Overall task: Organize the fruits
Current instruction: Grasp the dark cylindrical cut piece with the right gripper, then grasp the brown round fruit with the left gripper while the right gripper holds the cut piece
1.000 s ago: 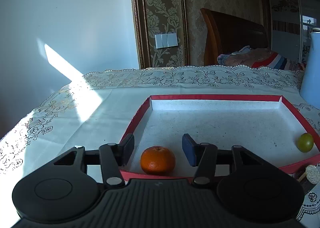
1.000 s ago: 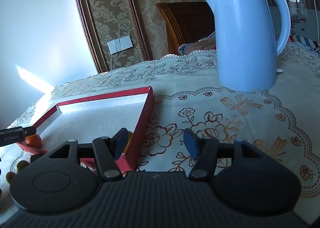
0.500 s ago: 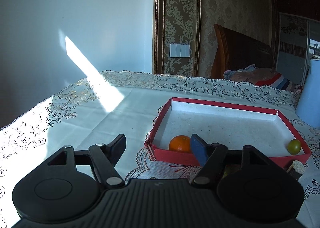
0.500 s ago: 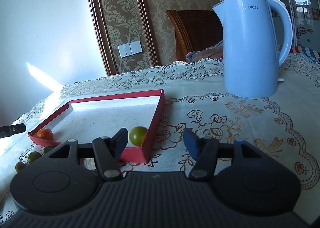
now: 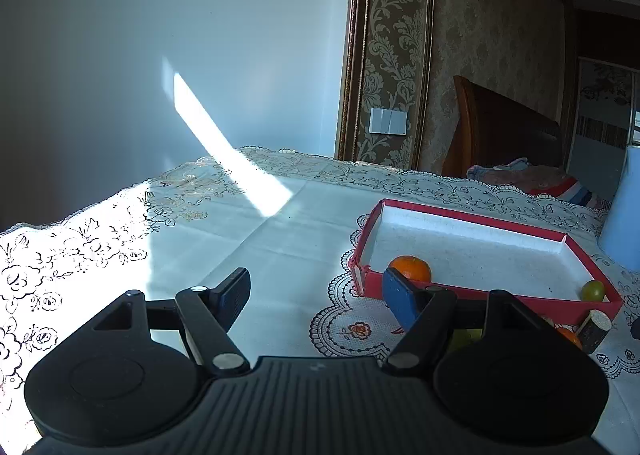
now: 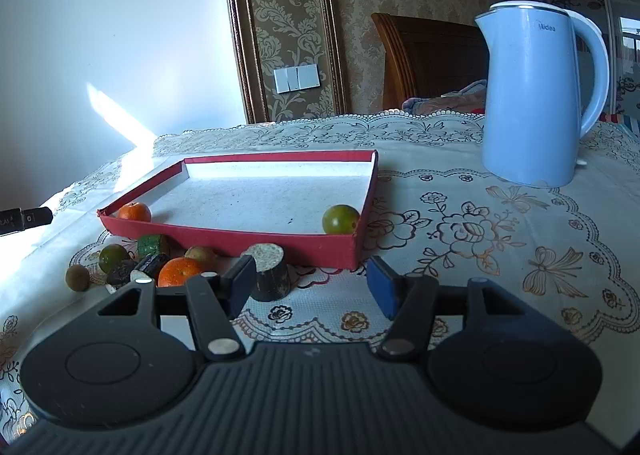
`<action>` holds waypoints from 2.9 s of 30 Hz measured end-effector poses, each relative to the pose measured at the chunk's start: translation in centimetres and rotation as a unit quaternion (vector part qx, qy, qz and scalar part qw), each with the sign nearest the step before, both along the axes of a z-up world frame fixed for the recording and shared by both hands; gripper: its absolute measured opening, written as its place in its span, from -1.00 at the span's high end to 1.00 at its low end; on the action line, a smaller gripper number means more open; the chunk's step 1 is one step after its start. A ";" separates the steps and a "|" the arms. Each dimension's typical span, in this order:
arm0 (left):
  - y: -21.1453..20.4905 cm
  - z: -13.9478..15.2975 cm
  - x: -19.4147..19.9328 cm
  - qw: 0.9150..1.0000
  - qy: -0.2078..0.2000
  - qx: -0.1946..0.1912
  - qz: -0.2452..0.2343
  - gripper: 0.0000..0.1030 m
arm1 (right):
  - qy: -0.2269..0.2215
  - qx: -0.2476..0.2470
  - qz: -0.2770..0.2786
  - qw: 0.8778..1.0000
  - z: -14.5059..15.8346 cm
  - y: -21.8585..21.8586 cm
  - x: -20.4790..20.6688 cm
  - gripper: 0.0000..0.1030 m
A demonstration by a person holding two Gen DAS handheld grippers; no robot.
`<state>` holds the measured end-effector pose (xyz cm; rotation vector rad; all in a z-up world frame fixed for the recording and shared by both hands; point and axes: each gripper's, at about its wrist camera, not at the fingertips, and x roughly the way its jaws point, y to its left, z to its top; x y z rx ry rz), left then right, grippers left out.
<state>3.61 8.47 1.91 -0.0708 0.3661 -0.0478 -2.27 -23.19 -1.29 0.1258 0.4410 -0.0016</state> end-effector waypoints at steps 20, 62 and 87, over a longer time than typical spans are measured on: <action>1.4 -1.8 -1.5 1.000 0.021 0.005 -0.012 -0.41 | 0.045 -0.051 0.027 0.997 -0.5 3.0 3.6 -0.02; -1.6 -2.1 -2.8 0.995 0.035 0.034 -0.083 -0.41 | 0.065 -0.017 0.039 0.997 -0.9 2.2 5.1 0.40; -4.4 -3.7 0.2 0.987 0.094 0.044 -0.121 0.10 | 0.049 0.002 0.030 0.998 -0.5 0.4 3.2 0.40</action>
